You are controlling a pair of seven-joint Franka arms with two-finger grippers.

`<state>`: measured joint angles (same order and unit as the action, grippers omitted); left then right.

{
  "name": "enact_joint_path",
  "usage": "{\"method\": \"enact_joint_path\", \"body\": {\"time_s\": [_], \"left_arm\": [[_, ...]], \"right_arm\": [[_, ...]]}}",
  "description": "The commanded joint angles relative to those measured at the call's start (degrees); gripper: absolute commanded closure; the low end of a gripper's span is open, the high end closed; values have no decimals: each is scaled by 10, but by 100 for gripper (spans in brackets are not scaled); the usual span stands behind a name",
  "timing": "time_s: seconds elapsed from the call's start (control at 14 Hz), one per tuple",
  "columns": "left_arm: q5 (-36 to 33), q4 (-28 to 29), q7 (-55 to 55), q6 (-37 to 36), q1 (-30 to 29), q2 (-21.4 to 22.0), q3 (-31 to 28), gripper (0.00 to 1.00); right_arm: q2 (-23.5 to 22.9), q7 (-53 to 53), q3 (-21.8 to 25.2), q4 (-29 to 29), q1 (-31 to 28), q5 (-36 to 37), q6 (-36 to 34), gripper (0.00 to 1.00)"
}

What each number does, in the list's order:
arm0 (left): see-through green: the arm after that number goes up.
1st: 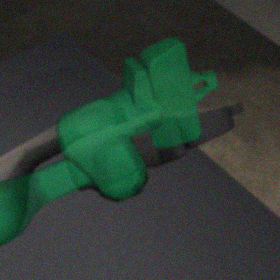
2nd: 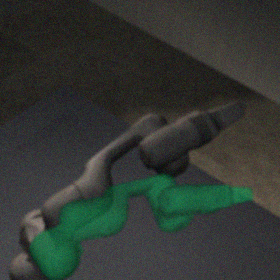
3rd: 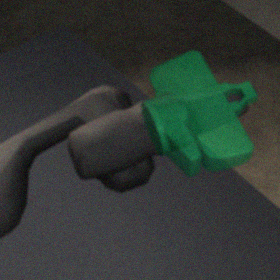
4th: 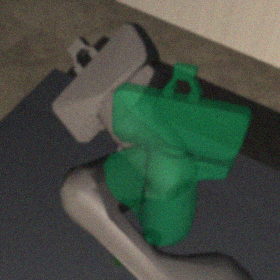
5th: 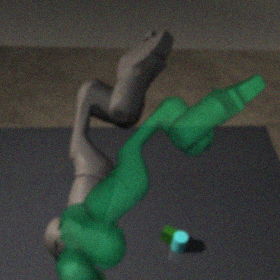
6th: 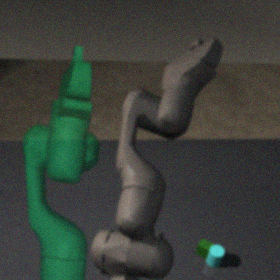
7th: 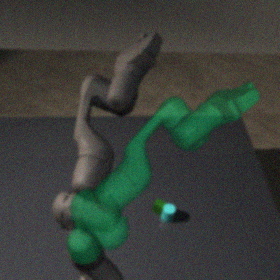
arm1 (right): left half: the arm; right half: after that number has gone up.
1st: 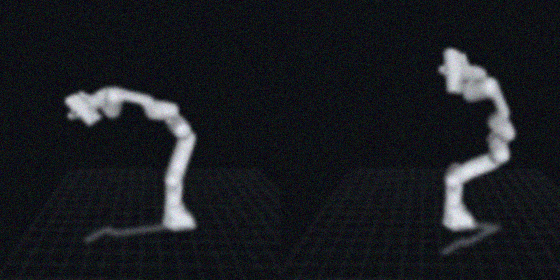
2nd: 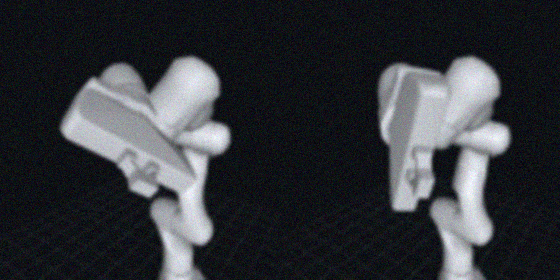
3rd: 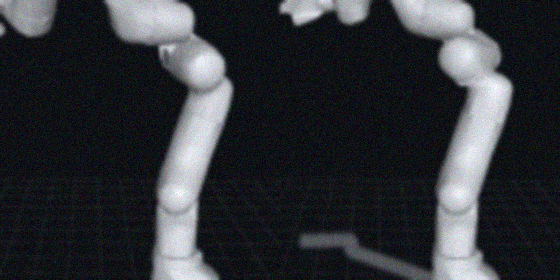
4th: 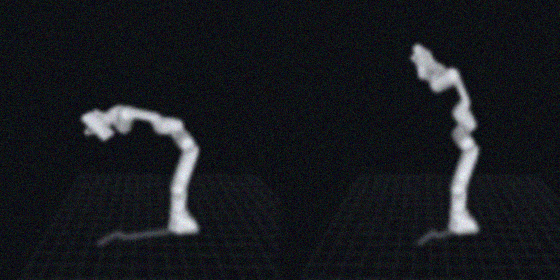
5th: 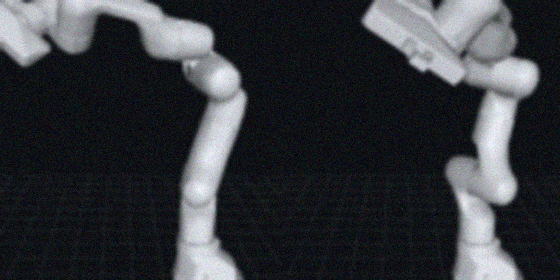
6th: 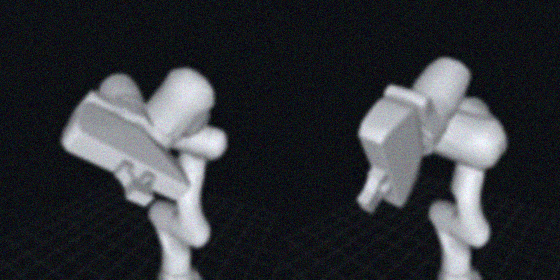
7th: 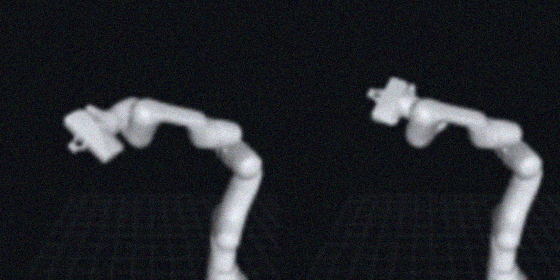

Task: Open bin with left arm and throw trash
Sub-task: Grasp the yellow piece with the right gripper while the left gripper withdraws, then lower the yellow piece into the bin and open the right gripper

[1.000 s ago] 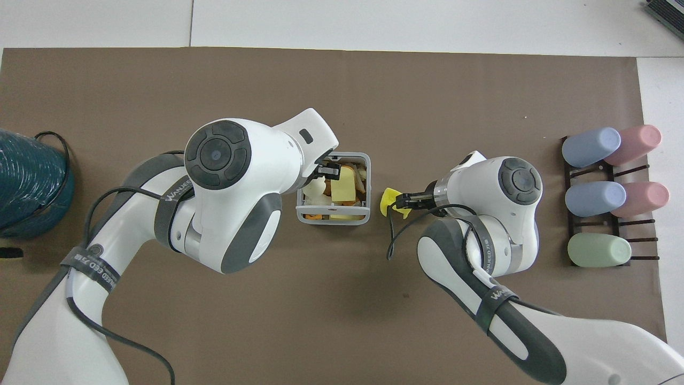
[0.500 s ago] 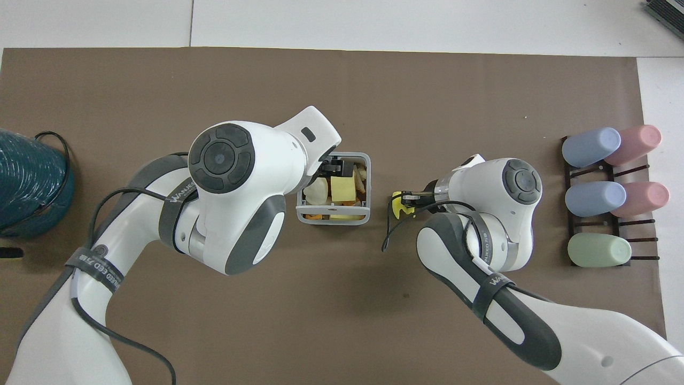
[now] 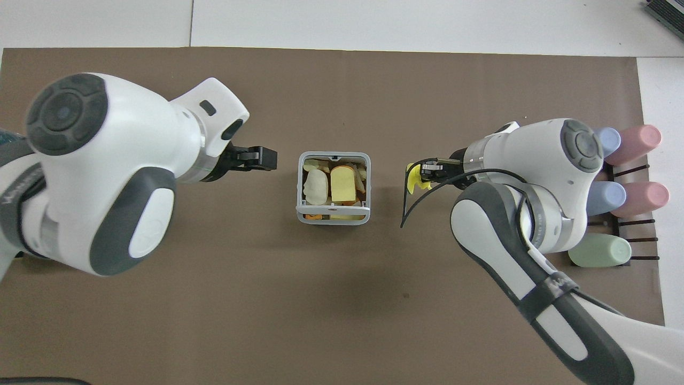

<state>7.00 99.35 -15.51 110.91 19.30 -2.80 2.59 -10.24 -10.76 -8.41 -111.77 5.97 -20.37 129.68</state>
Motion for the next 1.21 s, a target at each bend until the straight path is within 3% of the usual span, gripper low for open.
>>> {"method": "enact_joint_path", "body": {"time_s": [0.0,0.14,0.29,0.57,0.71,0.79,0.86,1.0,1.07,1.14], "left_arm": [[0,8,72,-60,-80,46,3,0],[-10,0,138,-94,-138,57,3,0],[-50,-20,200,-122,-169,62,0,0],[-61,-109,217,-200,-182,54,-15,0],[-78,-144,217,-229,-176,40,-13,0],[-76,-158,217,-232,-179,35,-12,0],[-76,-187,217,-235,-180,18,-13,0],[-78,-220,217,-249,-179,3,-13,0],[-80,-217,216,-244,-180,3,-13,0],[-79,-205,215,-232,-179,11,-13,0]], "right_arm": [[8,-35,-5,74,-17,-15,-83,100],[4,-103,-8,122,-10,-16,-106,100],[1,-180,-13,134,23,-17,-83,100],[-28,-272,-13,127,108,-15,-2,100],[-43,-276,-13,116,131,-15,12,92],[-48,-276,-13,103,136,-15,27,86],[-49,-276,-13,86,144,-15,46,71],[-48,-276,-13,70,150,-15,61,18],[-48,-276,-13,71,150,-14,61,0],[-48,-275,-13,71,151,-9,61,0]]}}
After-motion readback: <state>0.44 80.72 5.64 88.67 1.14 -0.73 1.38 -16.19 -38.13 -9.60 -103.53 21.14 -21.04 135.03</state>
